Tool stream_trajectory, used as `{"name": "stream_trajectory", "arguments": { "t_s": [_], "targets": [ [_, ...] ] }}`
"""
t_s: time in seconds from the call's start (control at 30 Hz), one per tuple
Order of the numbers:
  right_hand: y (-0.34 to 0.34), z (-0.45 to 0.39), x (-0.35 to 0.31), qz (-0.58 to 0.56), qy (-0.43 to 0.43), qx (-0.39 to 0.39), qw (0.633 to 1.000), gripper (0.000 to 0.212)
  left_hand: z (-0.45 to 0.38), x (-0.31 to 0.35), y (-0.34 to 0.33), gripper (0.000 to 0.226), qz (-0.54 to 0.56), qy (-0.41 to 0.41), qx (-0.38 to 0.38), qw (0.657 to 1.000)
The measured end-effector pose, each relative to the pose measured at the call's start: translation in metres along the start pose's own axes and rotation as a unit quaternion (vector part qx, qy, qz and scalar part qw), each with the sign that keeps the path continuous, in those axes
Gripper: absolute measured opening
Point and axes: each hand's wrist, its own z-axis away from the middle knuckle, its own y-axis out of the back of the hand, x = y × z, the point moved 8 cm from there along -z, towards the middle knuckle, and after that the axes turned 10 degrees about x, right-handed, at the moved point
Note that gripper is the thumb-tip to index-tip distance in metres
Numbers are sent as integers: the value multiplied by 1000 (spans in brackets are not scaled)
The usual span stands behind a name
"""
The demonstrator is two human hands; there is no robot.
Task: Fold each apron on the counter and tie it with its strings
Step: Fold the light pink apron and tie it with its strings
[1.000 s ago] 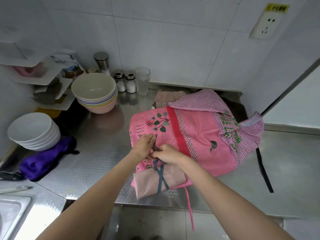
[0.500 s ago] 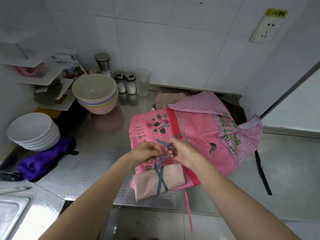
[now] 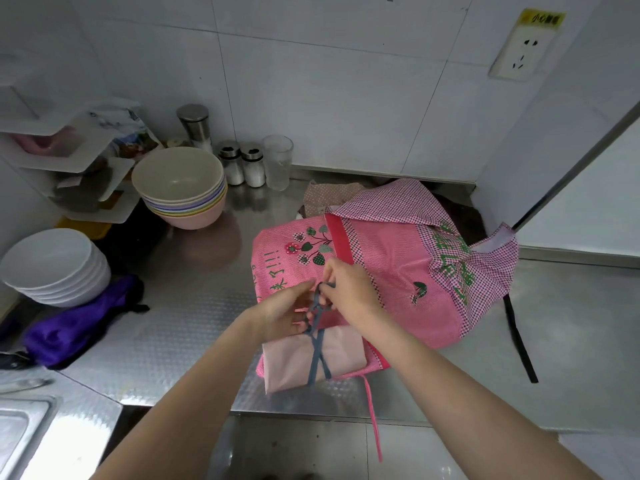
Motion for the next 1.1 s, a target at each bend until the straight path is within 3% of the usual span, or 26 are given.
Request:
{"name": "stream_trajectory", "arguments": {
  "t_s": [0.13,0.3,0.37,0.43,0.53,0.63,0.73,0.83,0.93,1.0,1.07,1.1],
  "targets": [
    [4,6,-20,101,91,-14,991,10,-4,5,4,33,-10,1,28,1000],
    [-6,19,-33,263,241,-97,929,21,-3,10,10,25,-47,-34,58,997],
    [-7,21,-32,285,266,-101,915,22,-8,13,15,29,-72,-64,101,990],
    [-1,23,-31,265,258,-89,925,22,-15,18,27,35,-111,-92,171,975],
    [5,29,-17,85,143,-130,977,26,-30,16,53,40,-103,-107,258,955],
    [-5,43,-2,-21,30,-215,976,41,-36,15,56,40,-98,-123,285,945],
    [-21,45,8,-42,-41,-266,962,47,-28,23,30,36,-93,-144,214,962],
    [-23,28,6,-35,-48,-185,981,33,-18,32,9,32,-145,-172,130,966],
    [-29,25,11,-113,-136,-161,971,16,-10,40,17,22,-221,-193,102,950],
    [-27,26,19,-167,-205,-157,952,14,-2,33,18,15,-367,-177,37,912],
    [-25,30,25,-239,-286,-162,914,19,1,8,25,58,-551,-127,-31,824],
    [-25,35,24,-284,-324,-173,886,22,3,0,28,66,-623,-123,-44,771]
  ]
}}
